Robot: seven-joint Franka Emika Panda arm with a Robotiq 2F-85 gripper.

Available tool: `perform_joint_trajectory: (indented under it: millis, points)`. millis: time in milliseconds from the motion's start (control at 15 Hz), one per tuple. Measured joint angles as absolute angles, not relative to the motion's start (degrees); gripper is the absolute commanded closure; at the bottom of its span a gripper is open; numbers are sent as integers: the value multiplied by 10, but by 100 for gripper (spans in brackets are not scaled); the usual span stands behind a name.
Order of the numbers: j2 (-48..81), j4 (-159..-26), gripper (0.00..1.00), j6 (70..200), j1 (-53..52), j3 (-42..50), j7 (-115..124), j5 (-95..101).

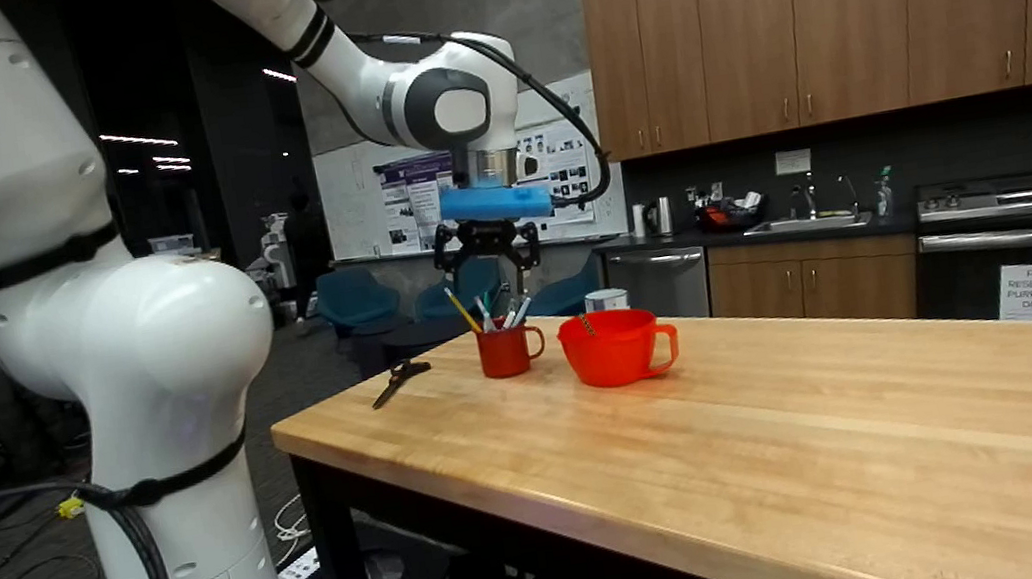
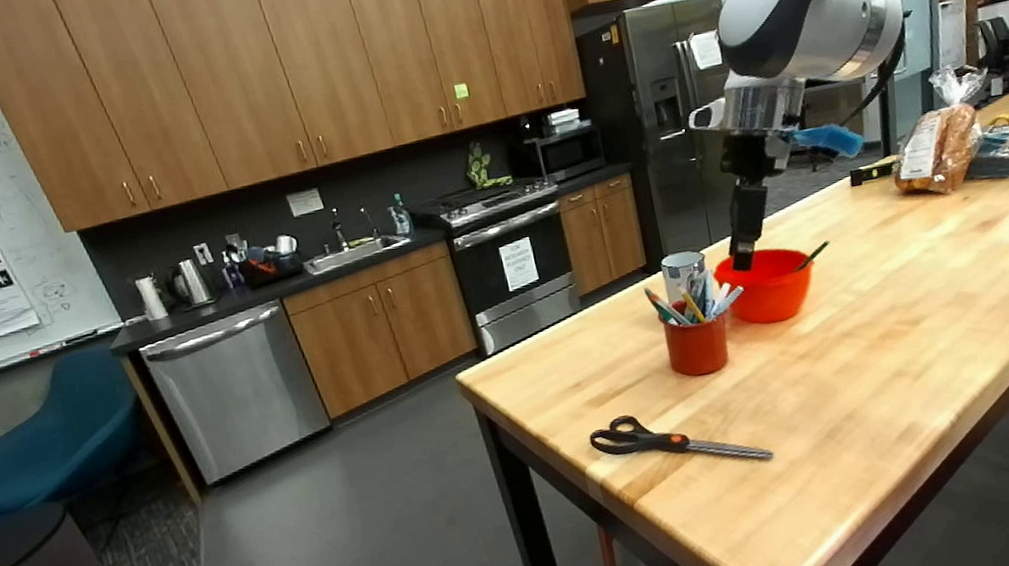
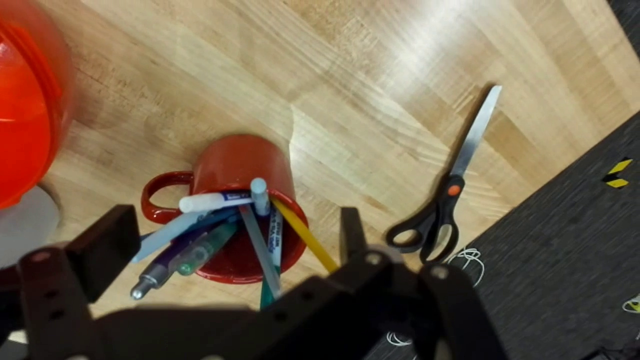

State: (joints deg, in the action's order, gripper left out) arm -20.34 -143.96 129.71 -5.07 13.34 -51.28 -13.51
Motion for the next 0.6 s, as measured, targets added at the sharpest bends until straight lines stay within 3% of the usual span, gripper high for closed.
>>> perform_joint_trajectory:
  millis: [600]
  points:
    - [-196,-1464,0,1297,-47,133,-513,-135]
